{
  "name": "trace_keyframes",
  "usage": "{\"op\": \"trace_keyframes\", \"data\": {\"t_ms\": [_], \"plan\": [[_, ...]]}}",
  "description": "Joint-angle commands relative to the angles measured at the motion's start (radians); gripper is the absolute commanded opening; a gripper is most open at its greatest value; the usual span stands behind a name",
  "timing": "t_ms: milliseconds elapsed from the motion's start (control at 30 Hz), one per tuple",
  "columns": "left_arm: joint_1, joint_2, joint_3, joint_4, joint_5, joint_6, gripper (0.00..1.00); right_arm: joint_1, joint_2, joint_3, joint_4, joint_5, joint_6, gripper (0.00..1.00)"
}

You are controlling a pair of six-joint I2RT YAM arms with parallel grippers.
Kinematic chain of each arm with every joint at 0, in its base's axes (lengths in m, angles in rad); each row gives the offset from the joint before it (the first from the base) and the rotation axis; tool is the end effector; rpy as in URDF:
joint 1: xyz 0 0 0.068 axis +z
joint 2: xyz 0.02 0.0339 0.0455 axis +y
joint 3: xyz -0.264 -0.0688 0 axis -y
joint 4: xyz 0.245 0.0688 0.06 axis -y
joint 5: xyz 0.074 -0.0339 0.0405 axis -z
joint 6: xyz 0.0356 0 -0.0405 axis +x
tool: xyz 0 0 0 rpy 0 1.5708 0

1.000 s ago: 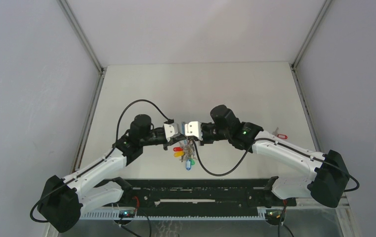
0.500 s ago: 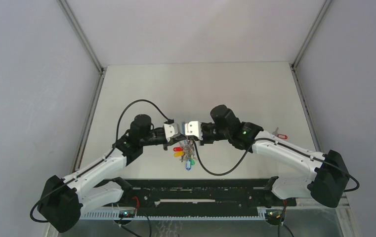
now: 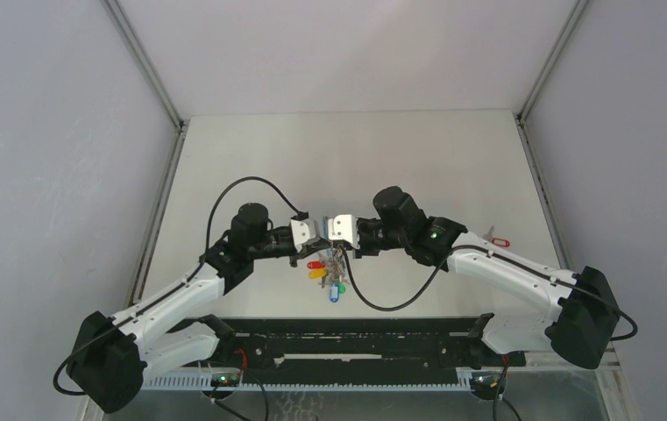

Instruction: Put the keys on the keyring

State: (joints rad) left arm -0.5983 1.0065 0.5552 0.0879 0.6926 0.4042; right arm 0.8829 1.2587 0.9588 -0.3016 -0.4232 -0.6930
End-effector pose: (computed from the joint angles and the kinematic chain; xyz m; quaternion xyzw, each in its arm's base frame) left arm 0.1692 -0.1428 0.2477 0.5411 0.5865 -0.3299 0.5044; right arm 0.1655 0.2244 0.2894 -0.6823 0.5408 0.2282 0.4358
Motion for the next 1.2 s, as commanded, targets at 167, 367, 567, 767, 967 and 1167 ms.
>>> {"op": "trace_keyframes", "data": {"t_ms": [167, 367, 567, 767, 967, 1167], "plan": [[-0.004, -0.026, -0.009, 0.058, 0.036, 0.019, 0.0, -0.004, -0.015, 0.052, 0.04, 0.008, 0.024, 0.0], [-0.003, -0.029, -0.009, 0.058, 0.038, 0.018, 0.0, -0.005, -0.013, 0.052, 0.045, 0.006, 0.03, 0.0], [-0.003, -0.029, -0.009, 0.057, 0.036, 0.02, 0.0, -0.006, -0.012, 0.052, 0.046, 0.012, 0.032, 0.0], [-0.003, -0.026, -0.01, 0.058, 0.036, 0.021, 0.0, -0.006, -0.021, 0.052, 0.04, 0.011, 0.033, 0.0], [-0.004, -0.027, -0.008, 0.051, 0.045, 0.028, 0.0, -0.01, -0.019, 0.052, 0.032, -0.007, 0.031, 0.0], [-0.004, -0.016, -0.009, 0.05, 0.059, 0.036, 0.0, -0.033, -0.019, 0.052, 0.024, -0.068, 0.023, 0.0]]}}
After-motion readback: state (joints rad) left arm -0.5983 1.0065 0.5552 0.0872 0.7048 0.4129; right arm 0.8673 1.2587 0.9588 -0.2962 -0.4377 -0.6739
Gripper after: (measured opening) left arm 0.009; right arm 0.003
